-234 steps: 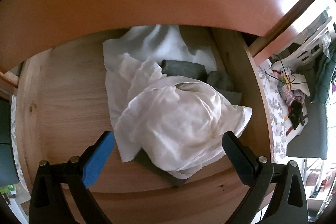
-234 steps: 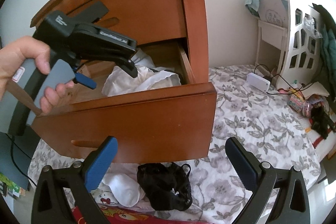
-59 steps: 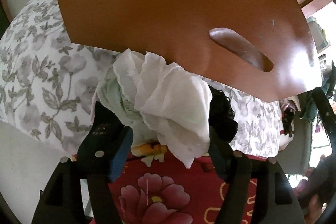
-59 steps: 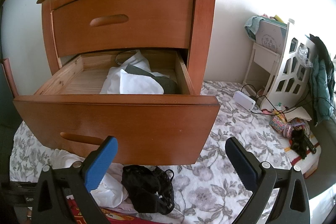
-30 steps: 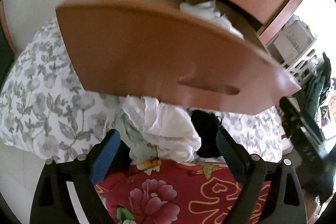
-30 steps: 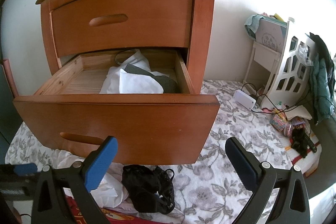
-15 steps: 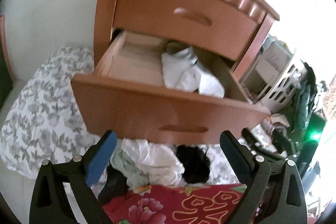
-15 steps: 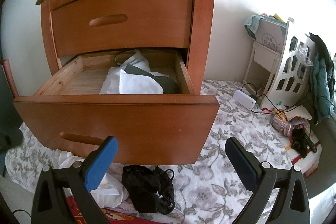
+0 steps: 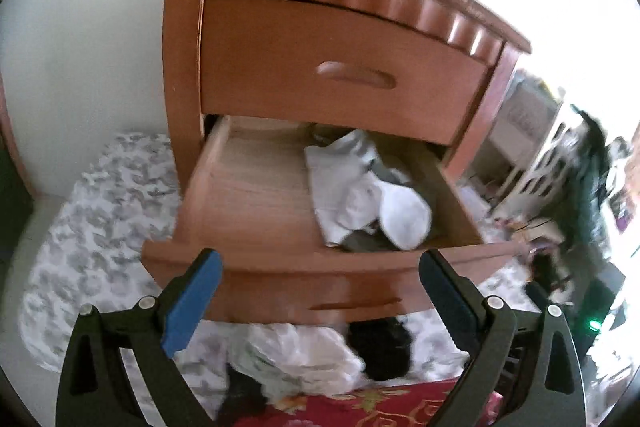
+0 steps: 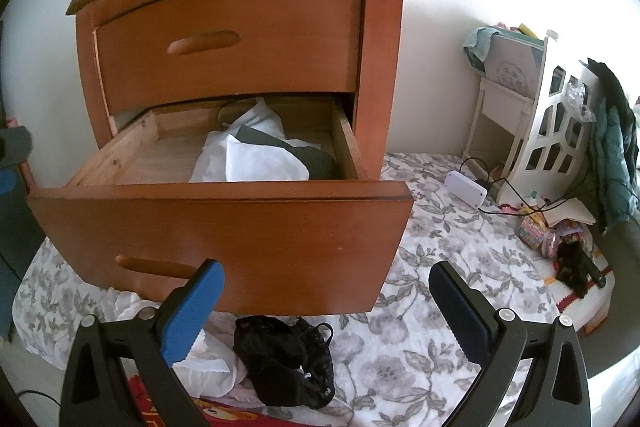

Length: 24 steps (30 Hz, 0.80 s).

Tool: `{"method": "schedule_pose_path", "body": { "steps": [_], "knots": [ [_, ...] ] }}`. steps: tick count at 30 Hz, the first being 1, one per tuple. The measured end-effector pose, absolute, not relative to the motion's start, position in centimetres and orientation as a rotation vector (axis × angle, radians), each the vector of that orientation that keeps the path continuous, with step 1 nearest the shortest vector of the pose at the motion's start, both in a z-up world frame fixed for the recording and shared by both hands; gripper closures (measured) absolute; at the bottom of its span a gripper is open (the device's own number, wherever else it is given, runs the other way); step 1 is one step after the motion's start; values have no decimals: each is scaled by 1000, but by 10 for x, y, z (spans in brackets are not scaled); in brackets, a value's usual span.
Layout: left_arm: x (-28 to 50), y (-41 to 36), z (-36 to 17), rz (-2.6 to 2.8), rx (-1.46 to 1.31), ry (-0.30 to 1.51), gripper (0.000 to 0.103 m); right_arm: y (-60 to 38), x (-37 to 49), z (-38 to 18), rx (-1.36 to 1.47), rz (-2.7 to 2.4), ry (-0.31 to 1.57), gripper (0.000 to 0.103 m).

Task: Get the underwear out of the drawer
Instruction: 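Move the open left tool back up into the drawer, then lower the left tool onto the white sock and close it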

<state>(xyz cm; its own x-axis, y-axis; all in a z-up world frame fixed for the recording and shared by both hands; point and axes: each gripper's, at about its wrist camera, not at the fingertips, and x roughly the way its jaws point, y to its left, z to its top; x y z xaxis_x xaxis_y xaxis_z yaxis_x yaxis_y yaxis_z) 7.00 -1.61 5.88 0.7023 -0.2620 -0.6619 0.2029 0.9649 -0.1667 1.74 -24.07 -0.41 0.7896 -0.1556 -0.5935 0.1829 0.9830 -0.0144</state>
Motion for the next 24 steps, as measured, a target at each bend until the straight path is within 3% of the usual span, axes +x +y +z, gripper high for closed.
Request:
{"method": "schedule_pose_path", "body": {
  "steps": [15,24],
  "knots": [
    [154,-57,79,-359,13,866,4,-250,21,-6,95,-164,664,0],
    [205,-80,52,-357,-28,1050,4,-258,20,-7,140,-173,665,0]
  ]
}}
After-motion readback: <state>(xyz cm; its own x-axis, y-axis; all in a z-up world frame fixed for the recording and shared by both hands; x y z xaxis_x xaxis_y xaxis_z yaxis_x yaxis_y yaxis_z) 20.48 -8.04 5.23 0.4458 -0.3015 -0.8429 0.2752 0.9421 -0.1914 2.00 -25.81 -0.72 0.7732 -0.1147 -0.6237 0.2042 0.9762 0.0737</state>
